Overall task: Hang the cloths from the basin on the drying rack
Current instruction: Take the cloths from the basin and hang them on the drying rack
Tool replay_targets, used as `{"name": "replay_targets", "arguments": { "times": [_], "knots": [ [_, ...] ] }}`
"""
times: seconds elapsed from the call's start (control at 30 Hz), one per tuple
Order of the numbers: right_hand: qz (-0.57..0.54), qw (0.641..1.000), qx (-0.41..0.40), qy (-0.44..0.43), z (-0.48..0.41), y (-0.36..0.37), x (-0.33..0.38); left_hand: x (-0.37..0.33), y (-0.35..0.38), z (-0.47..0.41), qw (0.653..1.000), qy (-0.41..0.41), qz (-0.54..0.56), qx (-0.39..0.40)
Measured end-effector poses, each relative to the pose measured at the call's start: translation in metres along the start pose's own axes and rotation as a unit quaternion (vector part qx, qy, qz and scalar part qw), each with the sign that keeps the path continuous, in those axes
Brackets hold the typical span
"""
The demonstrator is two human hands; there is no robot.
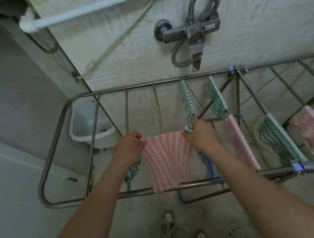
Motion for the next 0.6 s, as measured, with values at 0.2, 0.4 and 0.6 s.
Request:
{"name": "replay_targets", "arguments": {
  "times": [0.2,0.4,0.6],
  "knots": [
    [0.032,0.999,-0.024,-0.021,-0.007,0.011,0.012,0.000,0.015,-0.020,0.999,0.030,-0.030,-0.025],
    [0.025,0.992,0.124,-0.005,0.023,0.034,0.017,-0.002,0.023,-0.031,0.997,0.030,-0.066,-0.018],
    [0.084,0.975,0.204,-0.027,0.046,0.051,0.020,-0.012,0.026,-0.039,0.991,0.032,-0.126,-0.012]
  ]
}}
Point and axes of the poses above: each hand's wrist, its own z-axis away from the middle knuckle, its own y-axis out of the palm, x = y × z, the point moved 6 cm from there along -z, towards the middle knuckle, and after that the axes turned 13 degrees about -x, right-handed, at the moved point
